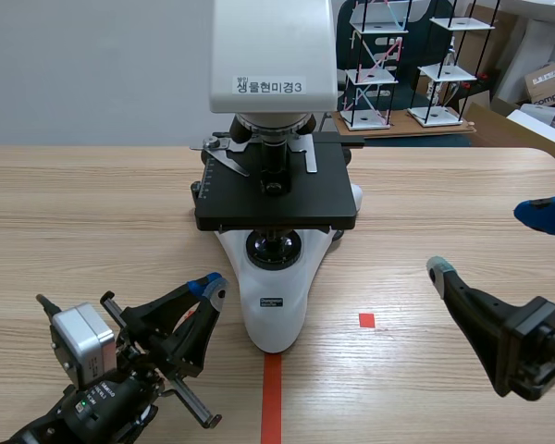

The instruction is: Point at the diaphragm

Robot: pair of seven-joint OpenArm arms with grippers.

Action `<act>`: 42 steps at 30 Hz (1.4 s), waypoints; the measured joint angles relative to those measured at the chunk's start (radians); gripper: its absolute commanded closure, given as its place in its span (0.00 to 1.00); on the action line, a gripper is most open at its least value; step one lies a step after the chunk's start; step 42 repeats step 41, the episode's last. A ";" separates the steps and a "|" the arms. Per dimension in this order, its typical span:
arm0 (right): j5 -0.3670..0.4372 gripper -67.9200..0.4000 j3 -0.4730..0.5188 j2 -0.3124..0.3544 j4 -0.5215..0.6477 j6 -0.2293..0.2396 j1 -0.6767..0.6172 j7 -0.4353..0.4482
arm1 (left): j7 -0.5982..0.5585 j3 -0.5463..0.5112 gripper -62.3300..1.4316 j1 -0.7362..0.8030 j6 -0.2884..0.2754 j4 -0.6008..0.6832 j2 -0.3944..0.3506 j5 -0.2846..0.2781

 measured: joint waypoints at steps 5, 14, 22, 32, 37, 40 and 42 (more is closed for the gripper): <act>0.000 0.11 0.000 0.000 0.000 0.000 0.000 0.000 | 0.000 0.000 0.95 0.000 0.000 0.000 0.000 0.000; 0.000 0.11 0.000 0.000 0.000 0.000 0.000 -0.001 | 0.000 0.000 0.95 0.000 0.000 0.000 -0.004 0.000; 0.000 0.11 0.000 0.000 0.000 0.000 0.000 -0.001 | 0.000 0.000 0.95 0.000 0.000 0.000 -0.016 0.000; 0.000 0.11 0.000 0.000 0.000 0.000 0.000 -0.001 | 0.000 0.000 0.95 0.000 0.000 0.000 -0.016 0.000; 0.000 0.11 0.000 0.000 0.000 0.000 0.000 -0.001 | 0.000 0.000 0.95 0.000 0.000 0.000 -0.016 0.000; 0.000 0.11 0.000 0.000 0.000 0.000 0.000 -0.001 | 0.000 0.000 0.95 0.000 0.000 0.000 -0.016 0.000; 0.000 0.11 0.000 0.000 0.000 0.000 0.000 -0.001 | 0.000 0.000 0.95 0.000 0.000 0.000 -0.016 0.000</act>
